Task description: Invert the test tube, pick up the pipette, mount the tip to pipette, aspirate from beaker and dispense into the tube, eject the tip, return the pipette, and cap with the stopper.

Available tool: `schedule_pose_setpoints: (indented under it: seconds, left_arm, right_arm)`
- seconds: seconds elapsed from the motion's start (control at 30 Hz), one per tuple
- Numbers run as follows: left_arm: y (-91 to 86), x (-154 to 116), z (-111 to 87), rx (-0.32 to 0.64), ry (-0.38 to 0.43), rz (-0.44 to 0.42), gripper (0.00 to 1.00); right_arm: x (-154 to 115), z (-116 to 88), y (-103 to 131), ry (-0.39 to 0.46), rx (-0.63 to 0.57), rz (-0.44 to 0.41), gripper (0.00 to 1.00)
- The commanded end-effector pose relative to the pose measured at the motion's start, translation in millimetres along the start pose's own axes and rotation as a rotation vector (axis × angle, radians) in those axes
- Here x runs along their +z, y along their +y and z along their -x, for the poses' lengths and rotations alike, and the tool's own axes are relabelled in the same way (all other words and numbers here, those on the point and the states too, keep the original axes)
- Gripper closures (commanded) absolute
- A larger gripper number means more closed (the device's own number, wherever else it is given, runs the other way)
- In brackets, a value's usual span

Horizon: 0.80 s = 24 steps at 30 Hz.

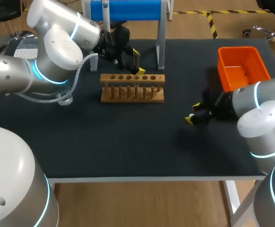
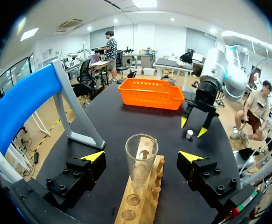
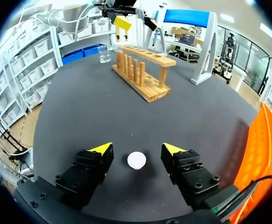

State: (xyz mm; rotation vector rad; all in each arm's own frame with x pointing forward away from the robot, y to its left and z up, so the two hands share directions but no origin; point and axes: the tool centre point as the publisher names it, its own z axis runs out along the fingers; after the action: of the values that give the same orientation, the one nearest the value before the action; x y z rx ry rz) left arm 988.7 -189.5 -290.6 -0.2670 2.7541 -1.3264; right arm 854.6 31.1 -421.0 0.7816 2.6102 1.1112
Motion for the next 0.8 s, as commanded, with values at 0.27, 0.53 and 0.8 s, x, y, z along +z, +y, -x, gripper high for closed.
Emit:
schedule_pose_setpoints:
  seconds: [0.27, 0.53, 0.8]
  left_arm:
    - [-0.8, -0.1, 1.1, -0.001, 0.004, 0.005, 0.0]
    - [-0.8, -0.1, 1.1, -0.001, 0.004, 0.005, 0.0]
    - [-0.8, -0.1, 1.1, -0.001, 0.004, 0.005, 0.0]
  right_arm:
    - [3.9, -1.3, -4.3, -0.03, 0.016, 0.015, 0.45]
    - [3.8, -0.8, -7.3, -0.045, 0.02, 0.008, 0.47]
    - [4.1, -1.7, -8.4, -0.047, 0.018, 0.002, 0.46]
